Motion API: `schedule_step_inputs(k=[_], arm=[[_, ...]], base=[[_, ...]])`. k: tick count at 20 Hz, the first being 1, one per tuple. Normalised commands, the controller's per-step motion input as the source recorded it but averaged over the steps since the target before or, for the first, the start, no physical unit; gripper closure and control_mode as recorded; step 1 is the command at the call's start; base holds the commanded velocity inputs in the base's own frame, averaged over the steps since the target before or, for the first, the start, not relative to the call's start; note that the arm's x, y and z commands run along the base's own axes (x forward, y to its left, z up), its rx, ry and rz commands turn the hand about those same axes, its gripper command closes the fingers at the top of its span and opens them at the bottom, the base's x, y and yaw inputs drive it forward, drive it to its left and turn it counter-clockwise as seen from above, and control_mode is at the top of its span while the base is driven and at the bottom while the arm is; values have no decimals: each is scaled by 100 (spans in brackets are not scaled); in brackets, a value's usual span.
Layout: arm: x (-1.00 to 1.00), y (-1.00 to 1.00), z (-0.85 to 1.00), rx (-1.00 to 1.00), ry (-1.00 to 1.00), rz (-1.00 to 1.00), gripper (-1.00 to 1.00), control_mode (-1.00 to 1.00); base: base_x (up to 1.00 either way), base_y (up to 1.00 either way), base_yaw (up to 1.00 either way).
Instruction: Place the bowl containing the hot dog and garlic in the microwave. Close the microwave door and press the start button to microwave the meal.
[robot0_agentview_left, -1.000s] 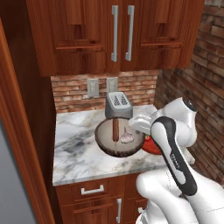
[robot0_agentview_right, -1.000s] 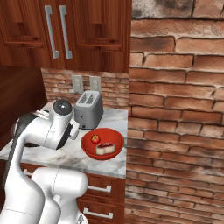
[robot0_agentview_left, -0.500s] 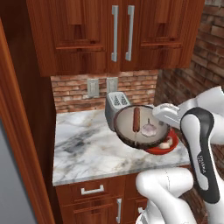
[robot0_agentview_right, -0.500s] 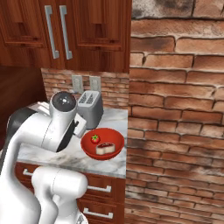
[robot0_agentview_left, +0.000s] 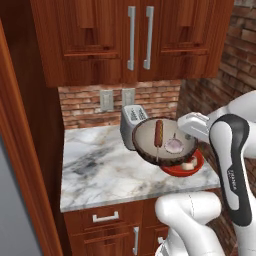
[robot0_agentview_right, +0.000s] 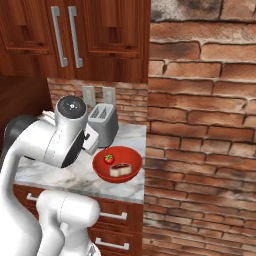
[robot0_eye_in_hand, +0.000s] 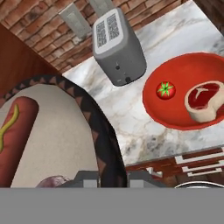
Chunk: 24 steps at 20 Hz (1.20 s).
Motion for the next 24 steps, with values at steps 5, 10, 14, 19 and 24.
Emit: schedule_step_inputs(k=[5,10,14,19,24], arm=[[0,0,0,0,0,0,100,100],[0,0,0,0,0,0,100,100],[0,0,0,0,0,0,100,100],[0,0,0,0,0,0,100,100],[0,0,0,0,0,0,100,100]], base=[[-73,11,15],[-92,26,23],[-43,32,41],[9,27,71],[15,12,89]])
